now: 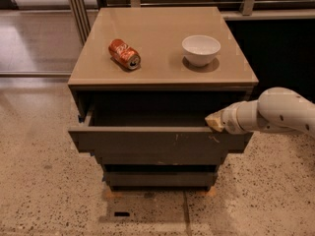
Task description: Open top drawer
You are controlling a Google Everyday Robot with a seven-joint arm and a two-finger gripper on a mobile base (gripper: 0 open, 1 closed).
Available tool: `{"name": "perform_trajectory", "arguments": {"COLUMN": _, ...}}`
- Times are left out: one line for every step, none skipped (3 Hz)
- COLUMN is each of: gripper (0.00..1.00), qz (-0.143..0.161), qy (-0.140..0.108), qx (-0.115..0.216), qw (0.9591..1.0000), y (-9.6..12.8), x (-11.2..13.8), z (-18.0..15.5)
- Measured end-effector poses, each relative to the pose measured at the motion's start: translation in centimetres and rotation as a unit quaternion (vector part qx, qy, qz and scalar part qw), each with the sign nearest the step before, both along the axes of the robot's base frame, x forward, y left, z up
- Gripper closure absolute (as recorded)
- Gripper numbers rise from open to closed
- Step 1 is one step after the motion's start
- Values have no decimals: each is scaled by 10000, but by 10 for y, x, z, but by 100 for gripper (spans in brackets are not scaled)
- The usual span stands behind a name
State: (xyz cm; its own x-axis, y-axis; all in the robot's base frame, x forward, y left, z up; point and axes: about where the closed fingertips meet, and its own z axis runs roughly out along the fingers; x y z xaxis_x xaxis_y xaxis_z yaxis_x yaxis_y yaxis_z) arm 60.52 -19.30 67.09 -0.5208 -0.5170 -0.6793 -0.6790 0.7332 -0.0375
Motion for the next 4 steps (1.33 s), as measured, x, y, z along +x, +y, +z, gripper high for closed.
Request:
{"name": "perform_trajectory", "arguments": {"gripper": 100, "qz": 15, "qy": 17, "qx": 17, "qw": 10000, "y": 1, "x": -1, "z": 3}}
{"name": "perform_trajectory", "arguments": {"gripper": 100, "qz": 206, "qy": 214, "qx": 242, "qw": 9993, "y": 0, "x": -30, "z": -1}}
{"name": "perform_trajectory", "arguments": {"gripper": 100, "qz": 217, "qy": 224, "qx": 255, "qw": 9992, "y": 0, "x": -30, "z": 2}}
{"name": "perform_trajectory", "arguments": {"gripper": 100, "qz": 386, "qy": 373, "qx": 449, "qw": 9975, "y": -1, "x": -56, "z": -1}}
